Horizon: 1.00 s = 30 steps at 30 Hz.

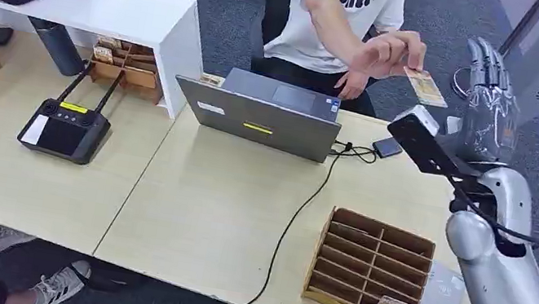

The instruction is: Pass the card to the sensor for recognition and then transmit it.

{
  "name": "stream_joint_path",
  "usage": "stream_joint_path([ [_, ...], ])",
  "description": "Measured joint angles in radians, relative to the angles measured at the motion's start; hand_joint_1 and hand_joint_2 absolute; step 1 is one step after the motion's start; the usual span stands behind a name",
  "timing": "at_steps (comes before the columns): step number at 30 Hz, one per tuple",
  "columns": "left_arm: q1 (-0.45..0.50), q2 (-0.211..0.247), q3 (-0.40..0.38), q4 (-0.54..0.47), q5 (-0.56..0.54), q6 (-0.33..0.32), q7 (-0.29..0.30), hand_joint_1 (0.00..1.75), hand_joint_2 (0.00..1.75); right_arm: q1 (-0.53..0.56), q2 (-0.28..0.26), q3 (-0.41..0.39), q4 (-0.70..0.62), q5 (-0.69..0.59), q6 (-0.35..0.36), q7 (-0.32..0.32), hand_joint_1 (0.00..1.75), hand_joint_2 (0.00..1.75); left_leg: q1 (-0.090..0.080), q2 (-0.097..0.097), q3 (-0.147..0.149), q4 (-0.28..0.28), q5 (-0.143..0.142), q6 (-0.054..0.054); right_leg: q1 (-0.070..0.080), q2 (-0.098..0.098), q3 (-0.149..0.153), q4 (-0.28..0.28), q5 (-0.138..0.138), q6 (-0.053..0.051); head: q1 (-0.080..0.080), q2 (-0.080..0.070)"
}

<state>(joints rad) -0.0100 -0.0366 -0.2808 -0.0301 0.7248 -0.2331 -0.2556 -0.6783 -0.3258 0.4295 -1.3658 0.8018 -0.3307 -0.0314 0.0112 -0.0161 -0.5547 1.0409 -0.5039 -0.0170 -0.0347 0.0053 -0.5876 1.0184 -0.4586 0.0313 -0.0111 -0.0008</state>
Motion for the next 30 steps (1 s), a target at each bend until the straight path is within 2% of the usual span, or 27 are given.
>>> stream_joint_path([
  [2, -0.004, 0.003, -0.017, 0.0, 0.0, 0.002, 0.004, 0.0, 1.75, -0.036, 0.046, 0.01, 0.058, 0.009, -0.025, 0.029, 0.0, 1.75, 0.0, 0.0, 0.0, 0.0, 0.0, 0.0, 0.0, 0.0, -0.001, 0.0, 0.0, 0.0, 0.0, 0.0],
  [7, -0.007, 0.003, -0.019, 0.0, 0.007, 0.006, 0.01, 0.0, 1.75, -0.048, 0.077, 0.01, 0.096, -0.026, -0.013, 0.047, 0.0, 1.75, 0.0, 0.0, -0.001, 0.0, 0.0, 0.0, 0.0, 0.0, -0.001, 0.0, 0.0, 0.0, 0.0, 0.0],
  [8, -0.007, 0.003, -0.019, 0.0, 0.009, 0.006, 0.011, 0.0, 1.75, -0.048, 0.081, 0.009, 0.1, -0.032, -0.013, 0.047, 0.09, 1.75, 0.0, 0.0, -0.001, 0.0, 0.0, 0.0, 0.0, 0.0, -0.001, 0.0, 0.0, 0.0, 0.0, 0.0],
  [9, -0.007, 0.003, -0.019, 0.0, 0.012, 0.008, 0.011, 0.0, 1.75, -0.047, 0.085, 0.009, 0.104, -0.042, -0.014, 0.046, 0.23, 1.75, 0.0, 0.0, -0.001, 0.0, 0.0, 0.0, 0.0, 0.0, -0.001, 0.0, 0.0, 0.0, 0.0, 0.0],
  [10, -0.007, 0.003, -0.019, 0.0, 0.014, 0.012, 0.011, 0.0, 1.75, -0.047, 0.088, 0.007, 0.108, -0.053, -0.015, 0.043, 0.56, 1.75, 0.0, 0.0, 0.0, 0.0, 0.0, 0.0, 0.0, 0.0, -0.001, 0.0, 0.0, 0.0, 0.0, 0.0],
  [11, -0.007, 0.003, -0.02, 0.0, 0.016, 0.013, 0.011, 0.0, 1.75, -0.047, 0.09, 0.007, 0.111, -0.06, -0.017, 0.04, 1.17, 1.75, 0.0, 0.0, 0.0, 0.0, 0.0, 0.0, 0.0, 0.0, -0.001, 0.0, 0.001, 0.0, 0.0, 0.0],
  [12, -0.007, 0.003, -0.02, 0.0, 0.017, 0.013, 0.011, 0.0, 1.75, -0.046, 0.092, 0.005, 0.114, -0.068, -0.018, 0.037, 1.47, 1.75, 0.0, 0.0, 0.0, 0.0, 0.0, 0.0, 0.0, 0.0, -0.001, 0.0, 0.001, 0.0, 0.0, 0.0],
  [14, -0.007, 0.003, -0.021, 0.0, 0.018, 0.015, 0.011, 0.0, 1.75, -0.045, 0.095, 0.004, 0.119, -0.074, -0.022, 0.034, 1.61, 1.75, 0.0, 0.0, -0.001, 0.0, 0.0, 0.0, 0.0, 0.0, -0.001, 0.0, 0.001, 0.0, 0.0, 0.0],
  [16, -0.007, 0.003, -0.021, 0.0, 0.018, 0.016, 0.011, 0.0, 1.75, -0.039, 0.097, 0.001, 0.124, -0.08, -0.026, 0.024, 1.71, 1.75, 0.0, 0.0, -0.001, 0.0, 0.0, 0.0, 0.0, 0.0, -0.001, 0.0, 0.001, 0.0, 0.0, 0.0],
  [19, -0.007, 0.003, -0.023, 0.0, 0.021, 0.018, 0.01, 0.0, 1.75, -0.031, 0.099, -0.001, 0.126, -0.088, -0.029, 0.018, 1.75, 1.75, 0.0, 0.0, -0.001, 0.0, 0.0, 0.0, 0.0, 0.0, -0.002, 0.0, 0.001, 0.0, 0.0, 0.0],
  [30, -0.006, 0.003, -0.033, 0.0, 0.025, 0.021, 0.01, 0.0, 1.75, -0.013, 0.102, -0.022, 0.129, -0.097, -0.047, -0.004, 1.75, 1.75, 0.0, 0.0, -0.001, 0.0, 0.0, 0.0, 0.0, 0.0, -0.002, 0.0, 0.001, 0.0, 0.0, 0.0],
])
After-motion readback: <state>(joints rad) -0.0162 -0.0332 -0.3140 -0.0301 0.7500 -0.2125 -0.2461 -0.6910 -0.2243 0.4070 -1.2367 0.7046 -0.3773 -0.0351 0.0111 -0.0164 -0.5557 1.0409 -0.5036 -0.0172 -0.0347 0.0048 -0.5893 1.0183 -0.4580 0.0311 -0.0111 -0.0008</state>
